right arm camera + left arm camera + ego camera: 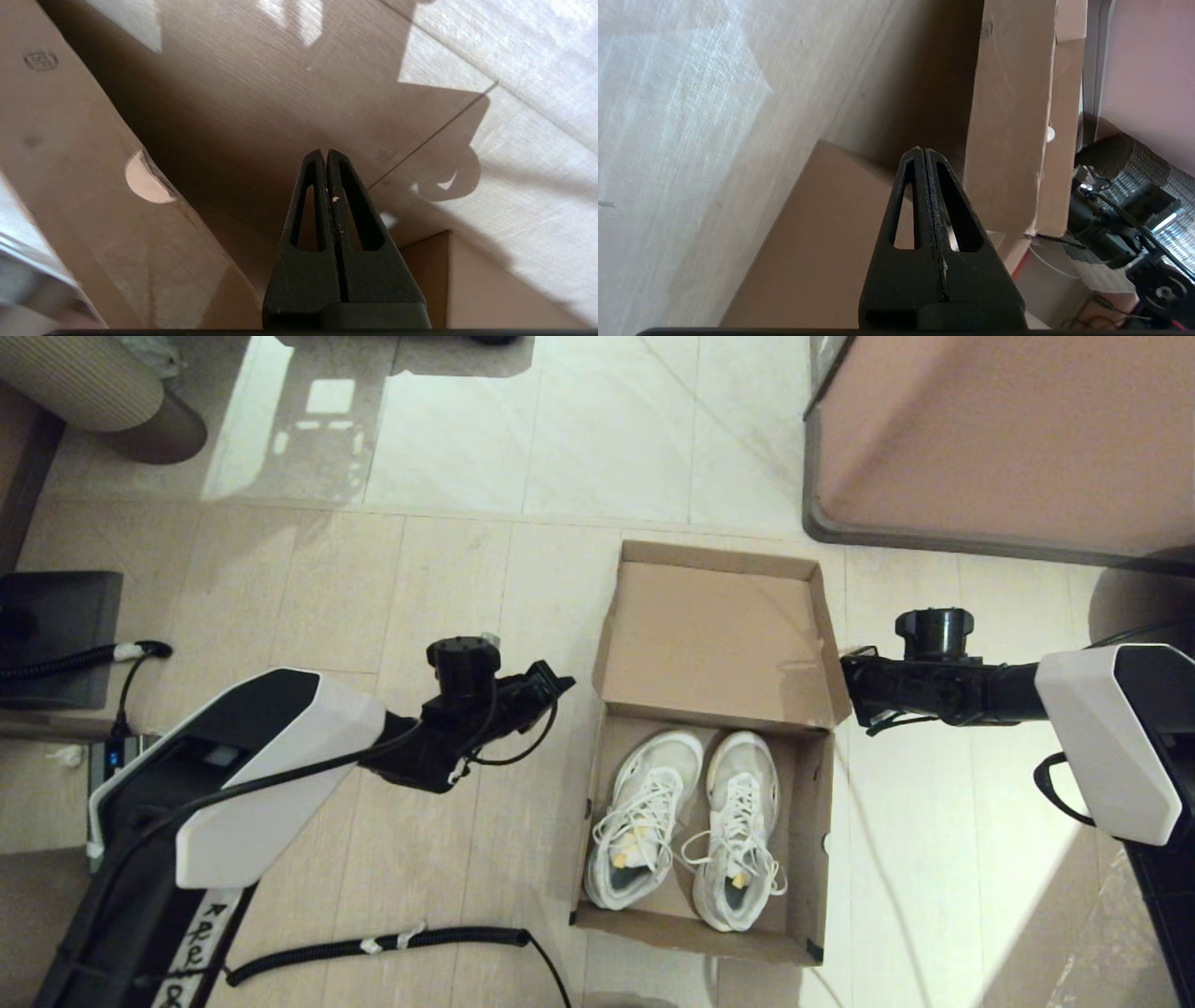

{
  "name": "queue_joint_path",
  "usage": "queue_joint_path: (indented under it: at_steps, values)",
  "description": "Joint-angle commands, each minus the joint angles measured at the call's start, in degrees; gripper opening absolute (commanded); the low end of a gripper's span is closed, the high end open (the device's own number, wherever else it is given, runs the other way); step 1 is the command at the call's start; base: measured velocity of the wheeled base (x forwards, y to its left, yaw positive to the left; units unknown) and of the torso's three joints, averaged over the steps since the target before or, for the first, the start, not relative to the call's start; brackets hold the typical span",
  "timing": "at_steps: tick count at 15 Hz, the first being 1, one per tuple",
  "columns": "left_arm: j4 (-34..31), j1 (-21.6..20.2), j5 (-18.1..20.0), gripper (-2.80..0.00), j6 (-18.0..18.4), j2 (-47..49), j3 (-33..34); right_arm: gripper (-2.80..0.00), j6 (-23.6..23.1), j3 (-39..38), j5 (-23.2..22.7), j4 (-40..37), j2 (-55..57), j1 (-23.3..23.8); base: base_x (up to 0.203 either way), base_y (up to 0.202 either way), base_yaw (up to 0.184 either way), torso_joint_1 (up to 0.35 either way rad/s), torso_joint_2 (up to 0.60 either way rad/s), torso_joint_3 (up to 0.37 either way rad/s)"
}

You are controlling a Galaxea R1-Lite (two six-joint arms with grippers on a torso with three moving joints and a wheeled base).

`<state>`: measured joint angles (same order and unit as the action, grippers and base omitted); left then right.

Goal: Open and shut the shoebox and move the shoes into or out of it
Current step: Close the shoe box

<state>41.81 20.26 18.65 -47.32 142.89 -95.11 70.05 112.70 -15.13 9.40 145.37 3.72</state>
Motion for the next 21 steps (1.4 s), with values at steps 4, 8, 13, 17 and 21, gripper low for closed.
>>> queue_joint_path:
  at_steps: [4, 8, 13, 17, 21]
  values:
    - [0.3, -0.5, 0.1, -2.8, -0.7, -2.2, 2.8, -2.8, 9.6, 0.3, -0.5, -1.5, 0.7, 0.0, 0.0, 0.0, 0.0, 0.0, 0.0, 0.0]
    - [0.3, -0.5, 0.8, -2.8, -0.7, -2.8, 3.6, -2.8, 15.3, 0.2, -3.8, 0.3, 0.4, 0.1, 0.0, 0.0, 0.0, 0.0, 0.0, 0.0]
    - [0.2, -0.7, 0.8, -2.8, -0.7, -3.3, 4.1, -2.8, 19.3, 0.2, -15.9, 8.0, 0.4, 0.2, 0.0, 0.0, 0.0, 0.0, 0.0, 0.0]
    - [0.2, -0.7, 0.9, -2.8, -0.7, -3.1, 4.1, -2.8, 23.4, 0.2, -23.6, 11.5, 0.8, 1.1, 0.0, 0.0, 0.0, 0.0, 0.0, 0.0]
    - [0.2, -0.8, 1.2, -2.8, -0.7, -2.6, 3.7, -2.8, 31.6, 0.2, -39.5, 24.1, 3.1, 3.6, 0.0, 0.0, 0.0, 0.0, 0.0, 0.0]
